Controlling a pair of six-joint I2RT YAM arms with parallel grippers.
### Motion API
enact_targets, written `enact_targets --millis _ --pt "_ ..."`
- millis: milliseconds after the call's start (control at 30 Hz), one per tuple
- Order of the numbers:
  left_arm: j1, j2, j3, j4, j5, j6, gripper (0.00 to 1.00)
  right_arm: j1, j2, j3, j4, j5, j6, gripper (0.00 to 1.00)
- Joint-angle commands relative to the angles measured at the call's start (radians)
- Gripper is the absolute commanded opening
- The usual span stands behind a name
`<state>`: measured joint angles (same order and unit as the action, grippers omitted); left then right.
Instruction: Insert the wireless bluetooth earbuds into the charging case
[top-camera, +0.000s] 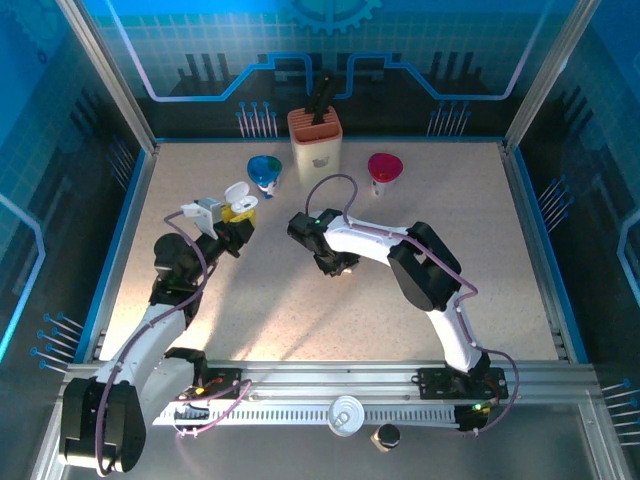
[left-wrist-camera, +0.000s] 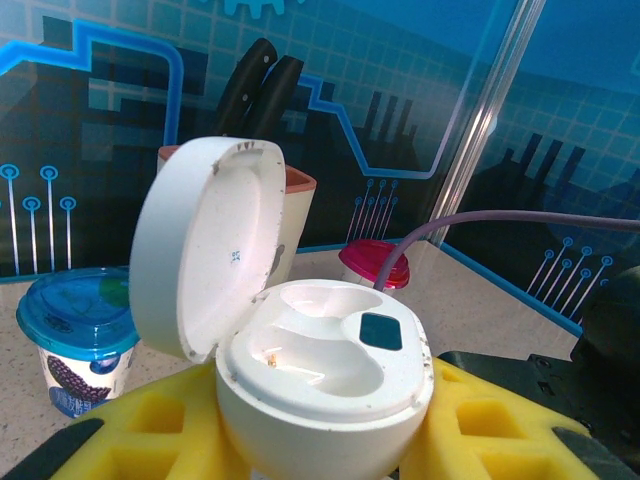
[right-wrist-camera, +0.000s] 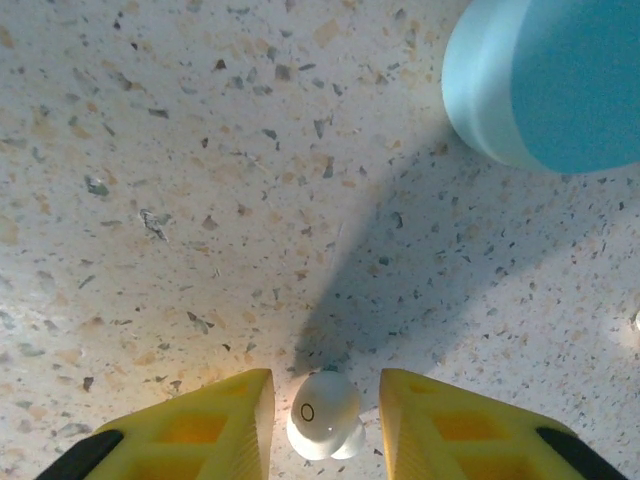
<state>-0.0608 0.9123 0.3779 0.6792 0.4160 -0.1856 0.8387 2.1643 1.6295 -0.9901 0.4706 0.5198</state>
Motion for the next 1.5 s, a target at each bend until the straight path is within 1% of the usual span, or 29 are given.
enact_targets --millis 0,233,433,533,600,667,700,800,867,1067,1267,1367,1467 --pt "0.009 -0.015 -0.004 0.005 0.023 -0.005 0.29 0.014 0.023 0.022 -0.042 0.008 0.007 0.31" --pt "0.009 -0.013 0.0 0.004 0.028 -0.007 0.29 0.013 0.038 0.032 -0.051 0.0 0.004 0.24" --pt "0.009 -0.012 0.001 0.004 0.03 -0.007 0.29 0.009 0.05 0.031 -0.064 -0.005 0.004 0.22" --pt "0.009 -0.01 0.002 0.006 0.033 -0.006 0.29 0.006 0.041 0.024 -0.058 -0.007 0.004 0.17" --pt "0.009 -0.009 0.001 0.005 0.039 -0.003 0.29 0.005 0.025 0.023 -0.056 -0.015 0.002 0.16" --pt "0.009 -0.007 0.002 0.003 0.059 0.006 0.29 0.003 0.004 0.021 -0.055 -0.032 0.004 0.16" --pt "0.009 -0.003 0.005 0.001 0.09 0.023 0.29 -0.001 -0.011 0.018 -0.052 -0.044 0.007 0.16" --pt "0.0 0.014 0.023 -0.024 0.16 0.052 0.29 -0.024 -0.077 -0.006 -0.026 -0.116 0.011 0.16" --pt "-0.015 0.026 0.034 -0.036 0.2 0.09 0.29 -0.051 -0.139 -0.04 0.0 -0.188 0.005 0.16" --pt "-0.112 0.062 0.066 -0.092 0.226 0.234 0.31 -0.144 -0.367 -0.178 0.088 -0.369 -0.077 0.16" --pt "-0.196 0.133 0.1 -0.061 0.249 0.267 0.31 -0.294 -0.547 -0.238 0.068 -0.614 -0.122 0.16" --pt "-0.238 0.182 0.119 -0.029 0.259 0.261 0.31 -0.339 -0.613 -0.231 0.04 -0.693 -0.162 0.16" --pt "-0.279 0.226 0.138 0.004 0.269 0.264 0.31 -0.361 -0.678 -0.211 0.02 -0.758 -0.206 0.16"
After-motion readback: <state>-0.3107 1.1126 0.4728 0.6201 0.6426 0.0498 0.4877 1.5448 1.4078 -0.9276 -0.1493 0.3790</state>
